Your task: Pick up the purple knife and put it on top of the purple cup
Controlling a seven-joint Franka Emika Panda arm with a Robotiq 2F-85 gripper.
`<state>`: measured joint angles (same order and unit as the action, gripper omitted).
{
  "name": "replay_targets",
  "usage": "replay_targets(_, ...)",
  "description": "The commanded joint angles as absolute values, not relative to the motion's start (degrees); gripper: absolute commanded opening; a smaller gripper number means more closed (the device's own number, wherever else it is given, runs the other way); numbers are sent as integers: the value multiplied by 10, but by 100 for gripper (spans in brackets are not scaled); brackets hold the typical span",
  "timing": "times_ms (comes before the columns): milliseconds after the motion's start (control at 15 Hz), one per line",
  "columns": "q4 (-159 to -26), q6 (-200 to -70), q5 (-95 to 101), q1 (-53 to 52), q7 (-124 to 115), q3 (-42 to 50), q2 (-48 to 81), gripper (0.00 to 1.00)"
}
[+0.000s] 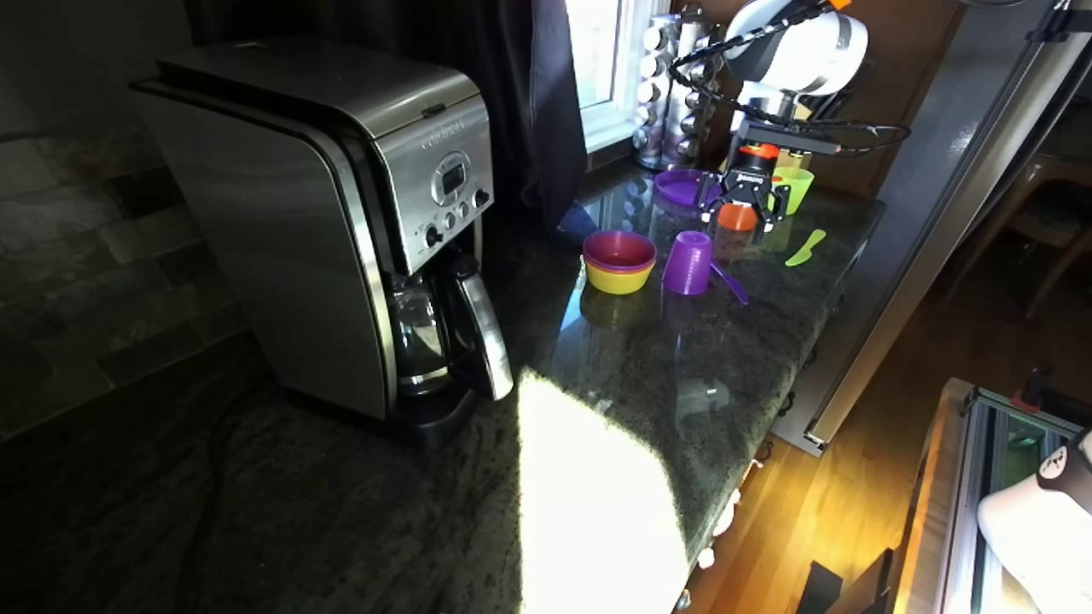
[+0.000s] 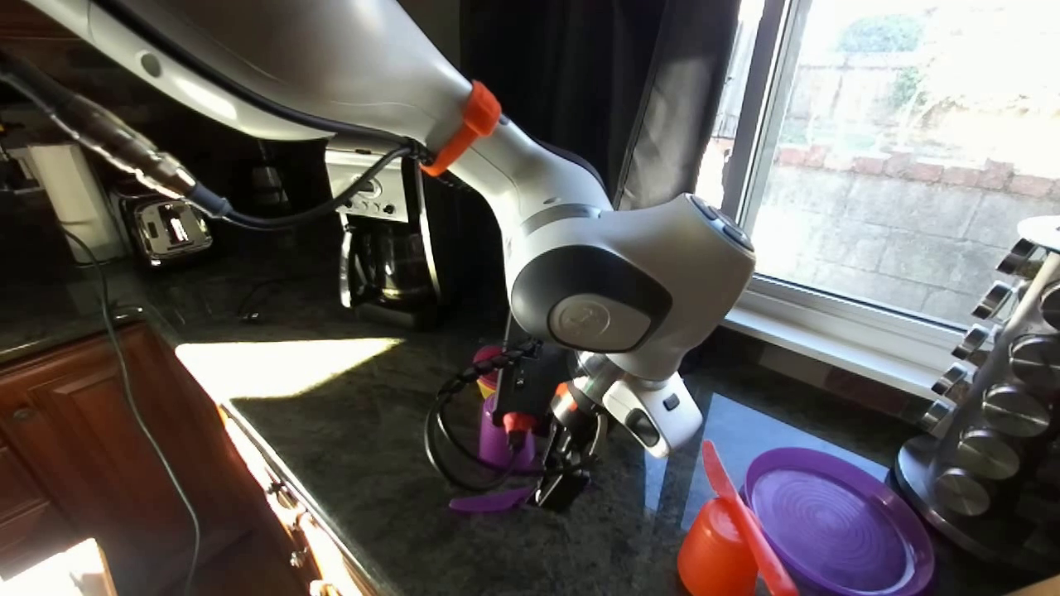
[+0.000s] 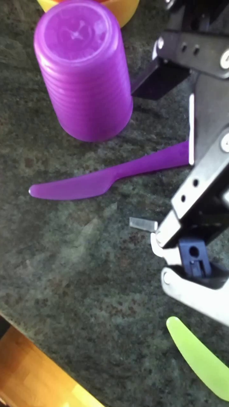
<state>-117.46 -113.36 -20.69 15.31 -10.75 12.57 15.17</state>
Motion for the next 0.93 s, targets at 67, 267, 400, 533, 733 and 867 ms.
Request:
replay_targets(67, -1149, -1123, -222, 158, -92, 124, 178, 92)
replay_targets(267, -1150, -1140, -210, 152, -96, 123, 183, 91)
replay_targets(400, -1155, -1162, -213, 150, -89, 121, 183, 90)
replay_targets(533, -1156, -1173, -218, 152, -76, 117, 186, 86)
replay_targets(733, -1159, -1186, -207, 147, -75, 115, 190, 75)
replay_targets(867, -1161, -1198, -199, 144, -79, 116, 194, 61)
